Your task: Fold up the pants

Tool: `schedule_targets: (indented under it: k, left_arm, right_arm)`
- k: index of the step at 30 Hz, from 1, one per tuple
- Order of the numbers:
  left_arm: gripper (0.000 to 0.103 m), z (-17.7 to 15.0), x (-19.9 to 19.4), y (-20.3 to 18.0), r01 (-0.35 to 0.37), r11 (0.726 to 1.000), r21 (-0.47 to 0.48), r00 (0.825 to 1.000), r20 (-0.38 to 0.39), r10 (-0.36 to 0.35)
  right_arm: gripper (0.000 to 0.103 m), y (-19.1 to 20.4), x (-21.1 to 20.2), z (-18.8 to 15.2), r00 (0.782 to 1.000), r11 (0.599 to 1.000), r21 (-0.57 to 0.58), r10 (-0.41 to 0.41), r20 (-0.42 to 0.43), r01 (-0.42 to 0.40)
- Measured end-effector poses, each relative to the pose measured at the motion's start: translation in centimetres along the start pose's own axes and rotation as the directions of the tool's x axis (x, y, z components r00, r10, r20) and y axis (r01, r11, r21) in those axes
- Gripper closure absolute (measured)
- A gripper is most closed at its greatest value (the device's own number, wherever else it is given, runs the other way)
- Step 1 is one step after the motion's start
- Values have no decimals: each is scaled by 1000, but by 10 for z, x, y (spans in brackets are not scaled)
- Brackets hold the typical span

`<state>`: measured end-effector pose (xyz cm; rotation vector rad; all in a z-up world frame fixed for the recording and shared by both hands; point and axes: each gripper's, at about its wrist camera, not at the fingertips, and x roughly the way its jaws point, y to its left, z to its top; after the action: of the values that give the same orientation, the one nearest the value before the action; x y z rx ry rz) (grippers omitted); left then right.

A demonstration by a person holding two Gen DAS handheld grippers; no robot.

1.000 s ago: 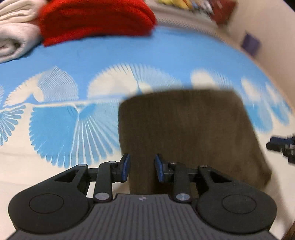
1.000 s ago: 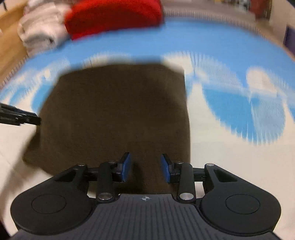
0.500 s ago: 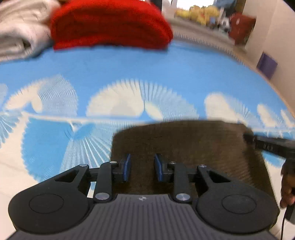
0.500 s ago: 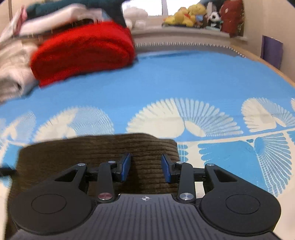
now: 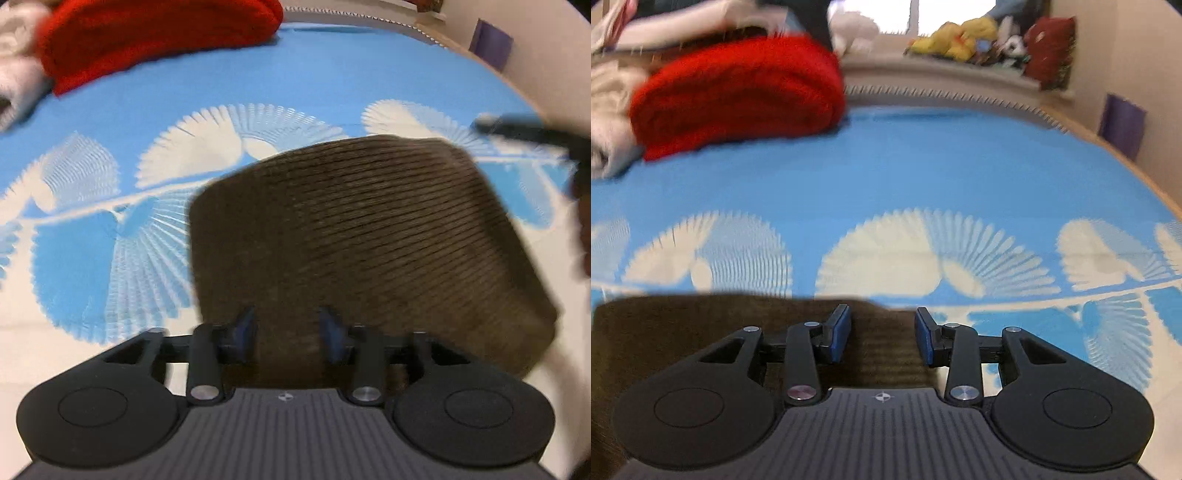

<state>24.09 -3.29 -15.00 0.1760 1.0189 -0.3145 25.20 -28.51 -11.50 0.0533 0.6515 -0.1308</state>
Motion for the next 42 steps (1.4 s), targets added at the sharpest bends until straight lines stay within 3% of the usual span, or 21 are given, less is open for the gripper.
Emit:
schedule_targets:
  k: [2,3,5,7,10,13,15,18,20,22,24,26,28,30,38,42]
  left_arm:
    - [48,5,-19,0,-34,999,-18,999,28,34]
    - [48,7,-37,2,-24,999,-47,996,80,28]
    - [34,10,-71,8,-17,995,-97,988,152,32]
    - [20,9,-101,7,-70,991,-118,977,194,92]
    - [13,-9,-151,4,-138,977,-159,946,270,178]
    - [2,-43,-203,-9,-156,967,-199,913,345,218]
    - [1,-70,-231,-21,-162,958,-239,898,367,243]
    - [0,-99,-253,-38,-118,954,-276,912,350,214]
    - [0,-123,-257,-51,-80,957,-280,929,327,173]
    - [0,-139,-251,-62,-100,960,-260,953,252,168]
    - [0,-144,-244,-64,-114,947,-302,962,203,181]
    - [0,-144,-247,-67,-93,945,-313,959,226,169]
    - [0,-143,-246,-73,-126,947,-296,952,232,200]
    - [0,-142,-241,-76,-140,947,-287,956,211,206]
    - [0,-128,-228,-64,-121,933,-339,957,210,200]
    - [0,-125,-227,-65,-133,938,-319,954,215,208]
  right_arm:
    - [61,-3,-25,6,999,1000,17,6,43,-6]
    - [60,-5,-40,10,998,999,33,20,59,-22]
    - [54,-8,-73,17,994,997,53,53,100,-58]
    - [32,-9,-112,20,986,996,43,69,154,-77]
    - [6,-7,-176,12,968,997,6,78,237,-82]
    - [1,-7,-227,-7,960,996,-3,85,268,-88]
    - [1,-7,-256,-25,959,994,-8,103,264,-105]
    - [1,-7,-282,-56,966,994,-5,104,235,-106]
    - [1,-8,-289,-71,983,994,26,103,153,-109]
    - [1,-10,-296,-77,986,993,47,101,136,-109]
    - [1,-12,-302,-83,987,994,62,78,143,-88]
    - [1,-14,-300,-87,991,994,52,87,102,-92]
    - [1,-16,-301,-90,993,996,55,58,108,-64]
    - [1,-18,-301,-91,993,998,57,30,110,-36]
    - [1,-7,-302,-94,993,998,-18,53,104,-52]
    - [1,2,-303,-96,993,996,-49,77,93,-72]
